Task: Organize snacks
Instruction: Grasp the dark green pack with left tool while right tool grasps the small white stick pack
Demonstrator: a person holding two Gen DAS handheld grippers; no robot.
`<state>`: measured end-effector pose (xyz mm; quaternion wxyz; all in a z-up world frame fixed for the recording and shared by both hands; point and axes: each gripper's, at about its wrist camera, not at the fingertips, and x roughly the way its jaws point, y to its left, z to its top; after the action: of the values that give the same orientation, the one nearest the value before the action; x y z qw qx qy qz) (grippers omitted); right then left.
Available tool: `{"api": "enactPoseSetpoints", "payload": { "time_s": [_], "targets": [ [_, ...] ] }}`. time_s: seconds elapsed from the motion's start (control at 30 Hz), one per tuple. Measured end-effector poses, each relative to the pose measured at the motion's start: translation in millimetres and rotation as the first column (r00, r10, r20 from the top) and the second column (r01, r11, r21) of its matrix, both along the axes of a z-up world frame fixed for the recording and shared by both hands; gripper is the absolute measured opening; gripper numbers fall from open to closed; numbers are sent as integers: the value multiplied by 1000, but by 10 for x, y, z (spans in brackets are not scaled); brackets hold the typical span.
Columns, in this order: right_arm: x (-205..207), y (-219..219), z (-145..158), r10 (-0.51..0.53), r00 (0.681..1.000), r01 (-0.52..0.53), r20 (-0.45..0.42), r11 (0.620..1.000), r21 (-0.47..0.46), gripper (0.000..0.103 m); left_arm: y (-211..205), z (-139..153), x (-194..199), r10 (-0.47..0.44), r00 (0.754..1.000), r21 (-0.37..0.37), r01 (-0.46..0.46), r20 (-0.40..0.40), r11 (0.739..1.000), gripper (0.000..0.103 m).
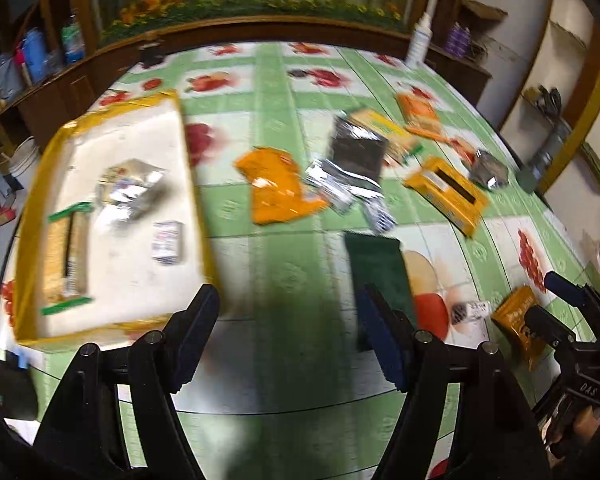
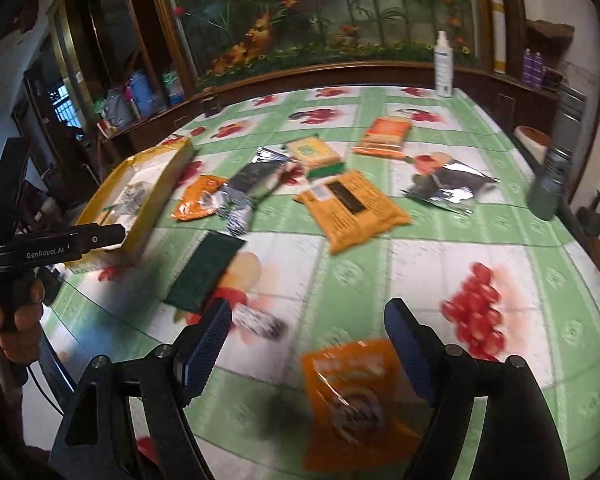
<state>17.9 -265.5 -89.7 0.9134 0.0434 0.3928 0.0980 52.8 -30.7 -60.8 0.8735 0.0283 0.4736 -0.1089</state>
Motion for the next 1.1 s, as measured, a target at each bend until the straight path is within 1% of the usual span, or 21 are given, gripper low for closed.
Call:
{"api": "enactPoseSetpoints", "payload": {
  "time_s": [0.1,0.17,0.23,0.3,0.4,0.47,0.5,0.6,0.67,0.7,0.77,0.8,0.87,0.93,0.97,1.07,1.1],
  "targets": [
    [-117,-66,-59,-17,1000,17,-17,999,-48,81,-266,-113,11,-40,999,25,41,-27,999,71],
    [-160,-67,-95,-19,1000,17,-20,997,-81,81,-361,-173,20,-50,998,31,51,-44,998,71],
    [-156,-76,-127,1,999,-4,-39,998,-65,81,-415,-228,57,-48,997,34,50,-63,998,71],
    [-165,-59,-124,23,999,-24,-26,999,-45,81,-438,-271,99,-43,996,32,46,-78,998,71],
    [-123,33,-76,85,996,-85,1,996,-23,81,-452,-333,138,-40,994,26,43,-101,999,72],
    [-38,142,-57,167,986,-167,11,986,3,81,-457,-339,154,-40,994,12,41,-104,999,72],
    [15,213,-64,194,981,-194,4,981,-6,80,-461,-336,160,-41,994,18,43,-101,999,73],
    [183,430,-162,275,960,-278,-54,959,-52,72,-457,-345,181,-39,995,21,42,-97,999,77],
    [291,529,-253,315,943,-323,-113,944,-64,59,-431,-361,204,-37,993,-2,37,-108,999,78],
    [316,544,-284,319,940,-330,-123,941,-77,52,-415,-369,219,-38,993,-17,36,-116,999,78],
    [366,570,-350,312,937,-330,-160,939,-102,48,-416,-365,232,-39,991,-24,37,-126,999,78],
    [376,572,-363,309,937,-329,-161,937,-116,45,-434,-359,232,-54,990,-33,50,-133,998,78],
    [362,585,-367,311,935,-336,-171,931,-141,41,-469,-336,228,-82,987,-63,74,-137,995,78],
    [372,554,-369,307,936,-332,-173,934,-134,40,-526,-333,243,-93,986,-73,84,-141,994,78],
    [365,539,-372,307,936,-329,-171,936,-126,40,-559,-353,260,-92,986,-60,85,-142,995,78],
    [349,520,-366,295,941,-317,-167,940,-126,35,-645,-403,272,-57,993,81,65,-102,995,79],
    [347,521,-363,292,942,-314,-167,941,-128,35,-634,-405,261,-57,994,80,64,-92,995,78]
  ]
}}
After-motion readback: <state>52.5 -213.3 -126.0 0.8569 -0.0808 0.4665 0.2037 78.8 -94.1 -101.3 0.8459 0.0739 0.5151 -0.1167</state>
